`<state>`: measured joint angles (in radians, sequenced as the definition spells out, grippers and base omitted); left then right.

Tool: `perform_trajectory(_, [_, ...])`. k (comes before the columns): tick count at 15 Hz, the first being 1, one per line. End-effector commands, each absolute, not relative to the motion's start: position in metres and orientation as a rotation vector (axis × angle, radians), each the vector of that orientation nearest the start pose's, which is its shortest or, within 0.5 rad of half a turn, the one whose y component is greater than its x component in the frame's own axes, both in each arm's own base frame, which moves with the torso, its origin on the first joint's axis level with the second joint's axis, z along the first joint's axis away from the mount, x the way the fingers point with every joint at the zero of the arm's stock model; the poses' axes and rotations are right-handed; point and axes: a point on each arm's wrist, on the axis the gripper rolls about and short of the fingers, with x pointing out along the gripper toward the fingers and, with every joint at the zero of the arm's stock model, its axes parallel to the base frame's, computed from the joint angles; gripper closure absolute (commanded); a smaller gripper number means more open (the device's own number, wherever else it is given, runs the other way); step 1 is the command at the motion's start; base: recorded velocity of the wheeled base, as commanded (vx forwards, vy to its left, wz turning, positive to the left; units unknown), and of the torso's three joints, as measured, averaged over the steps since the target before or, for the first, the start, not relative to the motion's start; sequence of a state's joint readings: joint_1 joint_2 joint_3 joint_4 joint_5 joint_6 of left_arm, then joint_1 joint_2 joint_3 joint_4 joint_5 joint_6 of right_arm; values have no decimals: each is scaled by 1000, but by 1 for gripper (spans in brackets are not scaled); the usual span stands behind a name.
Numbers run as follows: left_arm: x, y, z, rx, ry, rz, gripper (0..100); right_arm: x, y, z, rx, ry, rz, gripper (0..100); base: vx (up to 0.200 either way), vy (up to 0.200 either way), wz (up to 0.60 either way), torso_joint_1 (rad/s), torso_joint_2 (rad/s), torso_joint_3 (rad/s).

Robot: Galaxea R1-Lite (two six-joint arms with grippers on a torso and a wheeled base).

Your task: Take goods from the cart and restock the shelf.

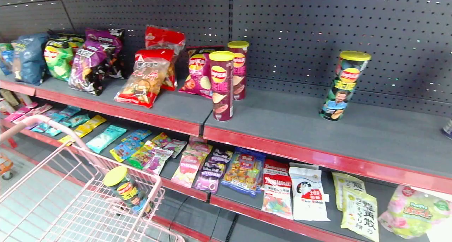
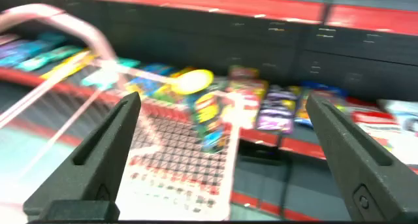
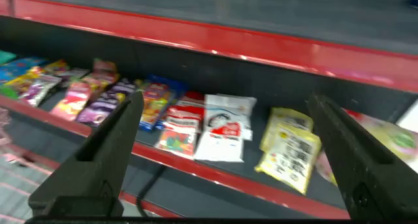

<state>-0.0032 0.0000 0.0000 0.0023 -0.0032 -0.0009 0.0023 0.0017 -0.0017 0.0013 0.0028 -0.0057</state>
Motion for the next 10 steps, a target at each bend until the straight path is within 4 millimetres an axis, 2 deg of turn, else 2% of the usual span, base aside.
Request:
perform_trajectory(1, [-23,0,75,-2,2,-6,0,-23,0,76,-6,3,6,0,0,0,600,2,2,2])
perform_trajectory(4, [-23,0,75,-2,2,-6,0,-23,0,76,-5,3,6,0,0,0,600,7,1,6])
perform_trajectory(6, [-23,0,75,-2,2,-6,0,-23,0,76,-3,3,2,0,0,0,0,-33,57,40])
perform_trajectory(10, [-23,0,75,-2,2,-6,0,-23,0,76,-3,3,2,0,0,0,0,-143,347,201])
